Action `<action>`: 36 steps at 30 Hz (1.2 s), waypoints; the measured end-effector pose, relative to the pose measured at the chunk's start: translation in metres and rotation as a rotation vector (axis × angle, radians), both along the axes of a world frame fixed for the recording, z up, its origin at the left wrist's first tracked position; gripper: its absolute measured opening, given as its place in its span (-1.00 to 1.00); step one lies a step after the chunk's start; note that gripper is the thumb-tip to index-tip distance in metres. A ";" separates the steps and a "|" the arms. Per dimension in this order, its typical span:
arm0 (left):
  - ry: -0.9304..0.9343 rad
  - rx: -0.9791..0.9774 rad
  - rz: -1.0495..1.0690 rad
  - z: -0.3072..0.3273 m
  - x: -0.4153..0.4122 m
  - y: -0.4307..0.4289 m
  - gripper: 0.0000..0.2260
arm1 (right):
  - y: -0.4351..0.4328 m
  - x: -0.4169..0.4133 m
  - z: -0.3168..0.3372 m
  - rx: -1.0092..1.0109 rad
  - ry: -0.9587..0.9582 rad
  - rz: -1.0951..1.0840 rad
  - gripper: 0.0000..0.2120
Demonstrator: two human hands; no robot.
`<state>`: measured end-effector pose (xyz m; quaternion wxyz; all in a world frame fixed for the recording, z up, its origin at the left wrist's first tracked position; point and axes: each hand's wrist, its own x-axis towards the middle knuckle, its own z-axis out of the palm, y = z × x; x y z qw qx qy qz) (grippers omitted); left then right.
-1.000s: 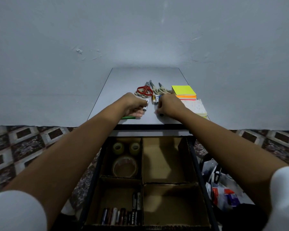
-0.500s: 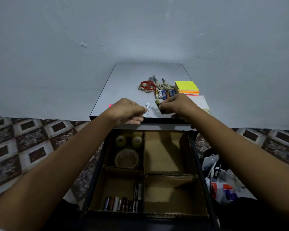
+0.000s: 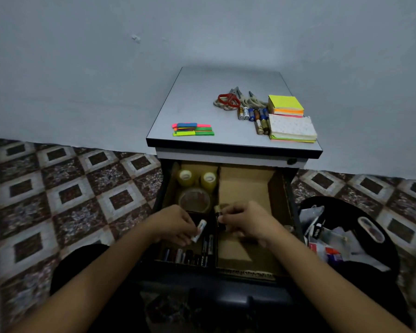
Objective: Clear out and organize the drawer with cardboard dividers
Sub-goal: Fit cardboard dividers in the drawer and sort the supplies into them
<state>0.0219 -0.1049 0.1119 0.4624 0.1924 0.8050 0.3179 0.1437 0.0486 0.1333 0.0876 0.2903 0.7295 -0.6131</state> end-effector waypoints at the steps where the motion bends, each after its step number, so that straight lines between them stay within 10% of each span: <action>1: 0.021 -0.032 0.018 -0.010 0.000 0.001 -0.90 | -0.005 0.001 -0.004 0.009 -0.013 -0.002 -0.87; 9: 0.403 -0.126 -0.055 -0.069 0.004 0.015 -0.77 | -0.023 0.011 -0.021 -0.049 -0.002 -0.134 -0.76; 23: 0.377 -0.109 -0.136 -0.058 0.006 0.009 -0.79 | -0.020 0.023 -0.028 -0.118 0.082 -0.178 -0.77; 29: 0.055 0.352 0.254 -0.020 0.028 0.001 -0.81 | -0.024 0.022 -0.028 -0.176 0.106 -0.194 -0.86; 36: -0.128 0.374 0.288 -0.025 0.033 -0.002 -0.90 | -0.032 0.022 -0.022 -0.121 0.124 -0.145 -0.83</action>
